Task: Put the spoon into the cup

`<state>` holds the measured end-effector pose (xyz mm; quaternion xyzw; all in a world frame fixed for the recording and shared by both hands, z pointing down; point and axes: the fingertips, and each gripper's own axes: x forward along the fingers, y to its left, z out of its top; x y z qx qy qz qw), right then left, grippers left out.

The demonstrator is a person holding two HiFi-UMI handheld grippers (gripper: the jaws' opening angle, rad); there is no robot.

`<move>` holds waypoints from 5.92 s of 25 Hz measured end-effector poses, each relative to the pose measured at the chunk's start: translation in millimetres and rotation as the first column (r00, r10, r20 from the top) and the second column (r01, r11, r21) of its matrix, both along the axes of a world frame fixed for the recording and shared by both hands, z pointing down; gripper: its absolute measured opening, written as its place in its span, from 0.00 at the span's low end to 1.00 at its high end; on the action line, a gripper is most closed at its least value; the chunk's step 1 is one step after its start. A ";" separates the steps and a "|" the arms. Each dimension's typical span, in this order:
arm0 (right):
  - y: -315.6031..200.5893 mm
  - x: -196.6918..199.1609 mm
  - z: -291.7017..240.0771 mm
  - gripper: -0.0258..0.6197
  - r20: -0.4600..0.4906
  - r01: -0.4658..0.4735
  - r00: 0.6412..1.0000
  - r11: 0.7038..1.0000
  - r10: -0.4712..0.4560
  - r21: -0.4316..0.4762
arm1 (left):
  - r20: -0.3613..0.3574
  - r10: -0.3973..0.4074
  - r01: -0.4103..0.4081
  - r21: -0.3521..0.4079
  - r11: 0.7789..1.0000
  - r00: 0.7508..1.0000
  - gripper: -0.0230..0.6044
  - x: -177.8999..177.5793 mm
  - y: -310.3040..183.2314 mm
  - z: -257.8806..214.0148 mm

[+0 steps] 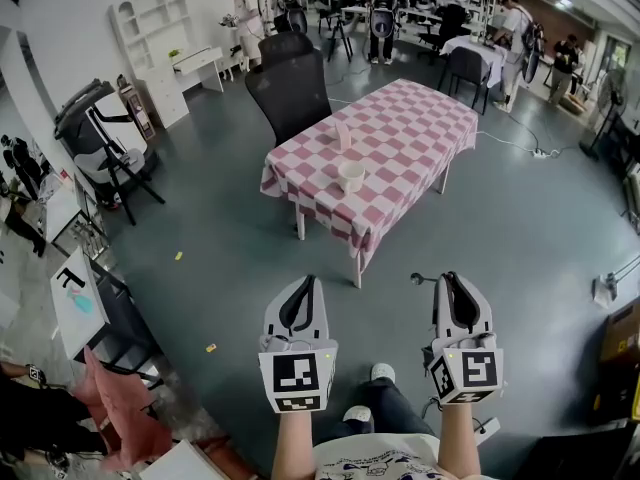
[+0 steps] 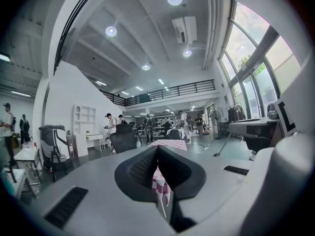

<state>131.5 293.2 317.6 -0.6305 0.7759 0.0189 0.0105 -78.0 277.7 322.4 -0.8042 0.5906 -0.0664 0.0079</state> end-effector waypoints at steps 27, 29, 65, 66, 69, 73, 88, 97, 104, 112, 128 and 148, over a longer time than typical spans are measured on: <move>-335.2 42.9 -23.7 0.12 0.000 0.151 0.988 0.987 -0.151 0.053 | 0.014 -0.139 0.138 0.021 0.990 0.990 0.06 42.3 -302.4 -10.7; -360.4 43.1 -21.7 0.12 0.006 0.161 0.987 0.985 -0.162 0.053 | 0.015 -0.151 0.150 0.025 0.988 0.988 0.06 43.7 -323.1 -9.8; -679.2 -65.3 123.1 0.12 0.048 0.278 0.960 0.927 -0.275 -0.252 | 0.034 -0.027 0.032 -0.170 0.985 0.999 0.06 -27.9 -669.2 94.5; -684.7 -68.2 131.9 0.12 0.053 0.277 0.961 0.923 -0.273 -0.268 | 0.034 -0.018 0.024 -0.182 0.983 0.999 0.06 -29.8 -676.5 101.8; -700.6 -76.1 155.8 0.12 0.065 0.274 0.962 0.912 -0.267 -0.306 | 0.042 0.011 -0.002 -0.214 0.977 0.999 0.06 -32.8 -696.6 122.9; -714.4 -82.6 184.0 0.12 0.077 0.266 0.964 0.892 -0.256 -0.366 | 0.048 0.052 -0.038 -0.269 0.962 0.997 0.06 -33.2 -714.3 151.5; -740.3 -91.4 252.3 0.12 0.117 0.287 0.957 0.815 -0.264 -0.504 | 0.047 0.121 -0.094 -0.383 0.919 0.991 0.06 -30.7 -750.3 214.5; -740.0 -100.6 274.3 0.12 0.158 0.333 0.942 0.767 -0.296 -0.548 | 0.051 0.109 -0.079 -0.413 0.907 0.993 0.06 -25.3 -751.0 227.6; -734.7 -110.5 290.6 0.12 0.127 0.350 0.931 0.735 -0.342 -0.581 | 0.056 0.100 -0.067 -0.427 0.902 0.993 0.06 -23.1 -745.9 230.4; -738.2 -101.8 297.2 0.14 -0.106 0.249 0.923 0.784 -0.370 -0.569 | 0.050 0.083 -0.053 -0.432 0.901 0.995 0.06 -21.7 -739.1 235.5; -748.6 -77.8 302.5 0.36 -0.143 0.156 0.948 0.808 -0.284 -0.568 | 0.063 0.050 -0.019 -0.422 0.906 0.997 0.06 -22.7 -726.9 227.5; -775.4 -37.4 113.7 0.10 -0.060 0.106 0.991 0.974 -0.121 -0.201 | 0.053 -0.056 0.064 -0.166 0.984 0.997 0.06 -36.3 -738.4 97.9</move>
